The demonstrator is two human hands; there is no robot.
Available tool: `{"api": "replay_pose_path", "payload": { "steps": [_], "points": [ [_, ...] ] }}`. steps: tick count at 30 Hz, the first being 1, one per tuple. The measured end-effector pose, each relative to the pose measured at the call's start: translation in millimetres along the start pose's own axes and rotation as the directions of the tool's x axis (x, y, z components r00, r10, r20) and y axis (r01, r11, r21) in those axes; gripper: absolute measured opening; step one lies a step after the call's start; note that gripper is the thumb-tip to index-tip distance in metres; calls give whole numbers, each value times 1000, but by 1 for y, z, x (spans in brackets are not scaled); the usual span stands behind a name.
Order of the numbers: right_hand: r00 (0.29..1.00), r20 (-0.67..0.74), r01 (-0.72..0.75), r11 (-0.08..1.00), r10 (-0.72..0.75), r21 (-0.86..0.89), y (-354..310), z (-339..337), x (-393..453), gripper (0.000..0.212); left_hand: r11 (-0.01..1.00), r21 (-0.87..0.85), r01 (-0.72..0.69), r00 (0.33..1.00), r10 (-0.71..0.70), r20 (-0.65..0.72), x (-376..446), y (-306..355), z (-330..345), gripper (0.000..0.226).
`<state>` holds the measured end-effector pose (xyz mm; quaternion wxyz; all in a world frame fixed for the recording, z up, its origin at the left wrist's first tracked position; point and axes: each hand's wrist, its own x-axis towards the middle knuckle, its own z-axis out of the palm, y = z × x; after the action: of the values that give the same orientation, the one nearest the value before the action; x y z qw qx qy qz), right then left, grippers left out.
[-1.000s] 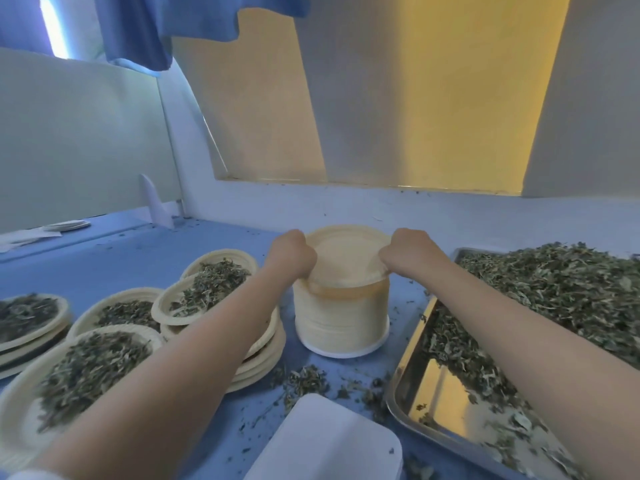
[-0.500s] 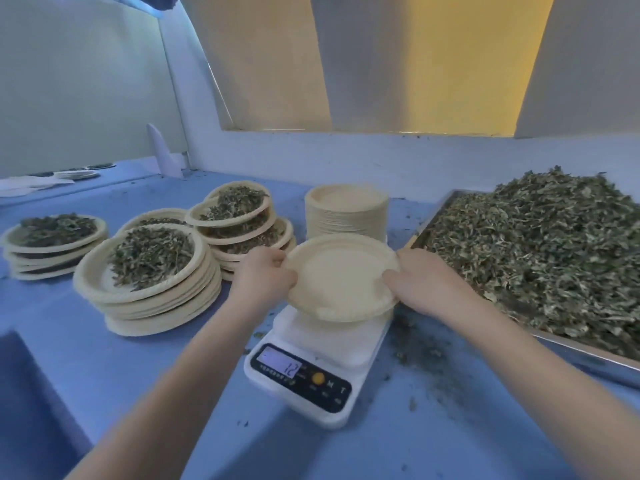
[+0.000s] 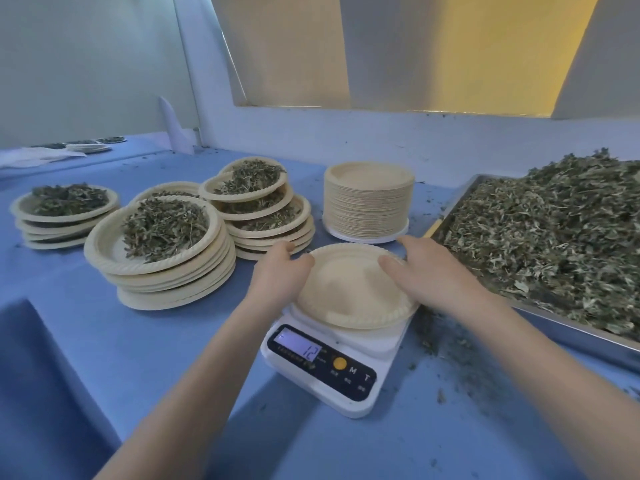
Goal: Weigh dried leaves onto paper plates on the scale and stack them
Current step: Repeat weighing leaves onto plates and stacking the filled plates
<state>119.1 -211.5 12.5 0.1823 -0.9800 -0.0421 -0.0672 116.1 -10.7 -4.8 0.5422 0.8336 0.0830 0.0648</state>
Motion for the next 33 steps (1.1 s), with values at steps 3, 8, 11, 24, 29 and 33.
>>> {"api": "replay_pose_path", "payload": {
  "steps": [3, 8, 11, 24, 29, 33],
  "points": [
    [999, -27, 26, 999, -25, 35, -4, 2, 3, 51, 999, -44, -26, 1000, 25, -16, 3, -2, 2, 40],
    [996, -68, 54, 995, -49, 82, -4, 3, 5, 56, 947, -321, -8, 997, -17, -75, 0, -15, 0, 19],
    [997, -60, 53, 991, -45, 123, -1, 3, 5, 56, 935, -355, 0, 999, -18, -47, -3, -19, -3, 38],
    [998, -42, 60, 986, -54, 158, 6, 1, 5, 60, 964, -12, -267, 933, 256, -254, -14, -16, 2, 42],
    [991, -106, 99, 975, -79, 199, 17, -13, -1, 54, 792, 135, -595, 793, 606, -63, -20, 45, 41, 44],
    [988, -140, 89, 978, -63, 187, 42, -37, -6, 43, 800, 127, -586, 804, 555, 215, -19, 87, 102, 43]
  ]
}}
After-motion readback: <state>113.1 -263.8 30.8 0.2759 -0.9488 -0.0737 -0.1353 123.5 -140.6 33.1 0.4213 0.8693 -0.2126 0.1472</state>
